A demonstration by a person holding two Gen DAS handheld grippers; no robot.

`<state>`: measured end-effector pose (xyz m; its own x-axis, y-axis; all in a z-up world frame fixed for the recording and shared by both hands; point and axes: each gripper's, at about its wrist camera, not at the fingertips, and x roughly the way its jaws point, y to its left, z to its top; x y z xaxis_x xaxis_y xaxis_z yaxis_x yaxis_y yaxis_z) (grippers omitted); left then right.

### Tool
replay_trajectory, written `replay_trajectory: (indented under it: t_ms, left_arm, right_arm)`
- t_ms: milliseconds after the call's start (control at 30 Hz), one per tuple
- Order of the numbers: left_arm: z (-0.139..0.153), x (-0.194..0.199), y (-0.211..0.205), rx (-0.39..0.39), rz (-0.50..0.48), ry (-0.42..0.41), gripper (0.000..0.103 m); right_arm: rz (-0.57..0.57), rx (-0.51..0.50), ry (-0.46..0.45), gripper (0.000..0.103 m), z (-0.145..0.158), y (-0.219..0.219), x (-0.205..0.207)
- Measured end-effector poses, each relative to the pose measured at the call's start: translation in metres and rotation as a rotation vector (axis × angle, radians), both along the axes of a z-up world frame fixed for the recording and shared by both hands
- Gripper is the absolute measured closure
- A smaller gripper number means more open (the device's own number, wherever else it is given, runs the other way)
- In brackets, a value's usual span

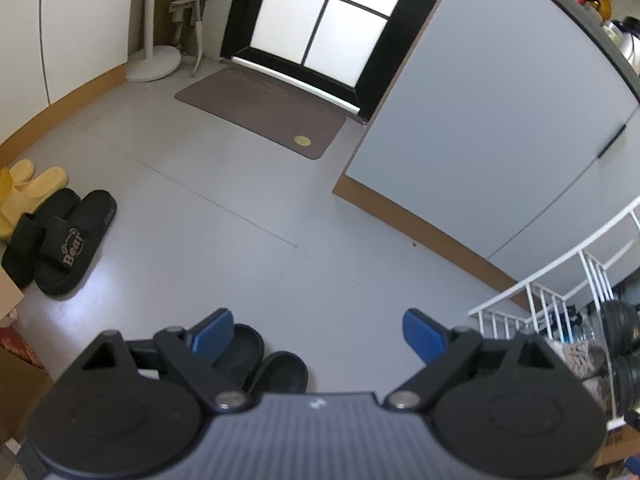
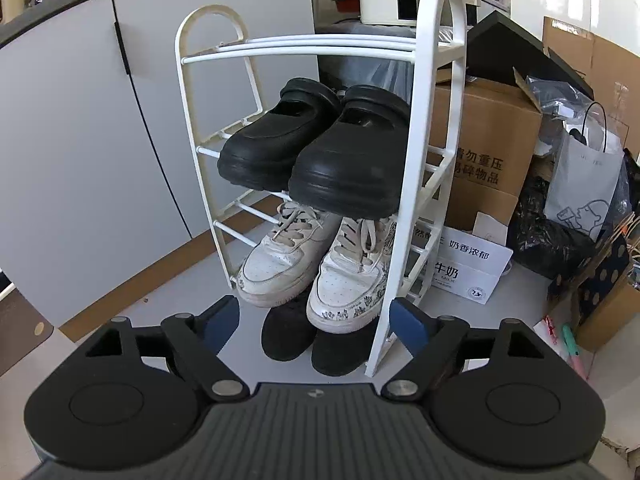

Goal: Organize scattered shoes
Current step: 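Withdraw the right tool and lower it toward the second black clog pair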

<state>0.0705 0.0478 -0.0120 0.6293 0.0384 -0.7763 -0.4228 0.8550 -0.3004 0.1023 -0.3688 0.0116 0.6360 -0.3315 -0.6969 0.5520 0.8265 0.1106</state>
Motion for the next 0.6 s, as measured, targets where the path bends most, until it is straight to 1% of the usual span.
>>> replay_trajectory:
  t_ms: [67, 167, 267, 433, 600]
  left_arm:
    - [0.000, -0.002, -0.002, 0.013, -0.004, 0.001, 0.010]
    - [-0.001, -0.003, -0.005, 0.012, -0.013, 0.006, 0.010]
    - [0.000, -0.005, -0.009, 0.024, -0.033, 0.004, 0.010]
    - [0.000, -0.009, -0.009, 0.057, -0.062, 0.001, 0.010]
    - [-0.001, -0.014, 0.003, 0.093, -0.073, 0.004, 0.010]
  right_arm:
    - [0.007, 0.007, -0.008, 0.015, 0.002, 0.001, -0.007]
    - [0.019, 0.002, -0.023, 0.009, 0.005, 0.006, -0.014]
    - [0.055, -0.016, -0.024, 0.009, 0.007, 0.014, -0.018]
    - [0.100, 0.013, -0.024, 0.008, 0.008, 0.026, -0.025]
    - [0.160, 0.022, -0.021, 0.007, 0.009, 0.033, -0.028]
